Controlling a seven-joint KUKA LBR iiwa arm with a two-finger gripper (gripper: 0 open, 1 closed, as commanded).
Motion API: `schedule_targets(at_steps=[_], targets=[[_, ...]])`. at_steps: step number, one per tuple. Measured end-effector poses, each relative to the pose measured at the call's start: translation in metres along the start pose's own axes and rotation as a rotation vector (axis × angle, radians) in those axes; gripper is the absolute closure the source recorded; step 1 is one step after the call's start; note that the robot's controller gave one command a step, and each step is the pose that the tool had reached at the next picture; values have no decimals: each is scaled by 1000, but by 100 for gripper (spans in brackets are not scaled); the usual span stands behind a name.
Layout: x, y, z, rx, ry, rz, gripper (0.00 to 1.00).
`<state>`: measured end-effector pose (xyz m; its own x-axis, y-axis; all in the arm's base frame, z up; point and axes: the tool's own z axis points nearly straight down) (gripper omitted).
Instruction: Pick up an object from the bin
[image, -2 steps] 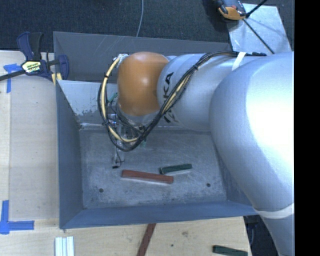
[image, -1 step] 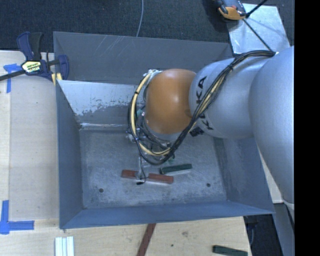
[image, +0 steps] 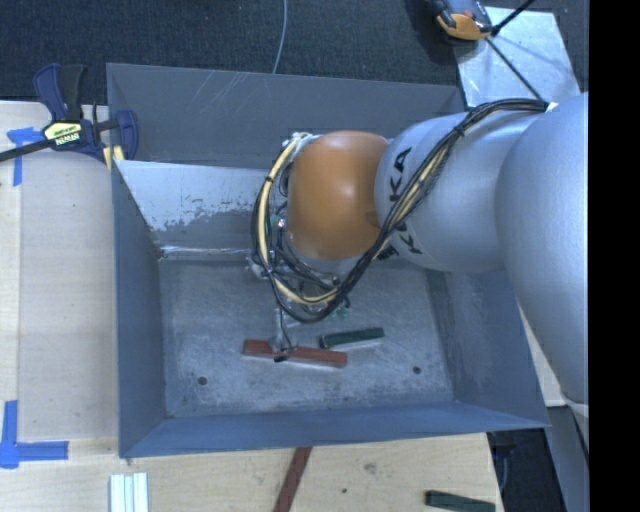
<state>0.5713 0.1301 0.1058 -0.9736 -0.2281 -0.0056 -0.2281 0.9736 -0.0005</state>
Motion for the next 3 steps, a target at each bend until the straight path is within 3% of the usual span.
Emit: schedule_targets(at_steps=[1, 2, 3], targets=[[63, 11, 35, -1, 2, -46, 100], [63, 11, 35, -1, 2, -45, 100], [69, 10, -13, -1, 9, -112, 100]])
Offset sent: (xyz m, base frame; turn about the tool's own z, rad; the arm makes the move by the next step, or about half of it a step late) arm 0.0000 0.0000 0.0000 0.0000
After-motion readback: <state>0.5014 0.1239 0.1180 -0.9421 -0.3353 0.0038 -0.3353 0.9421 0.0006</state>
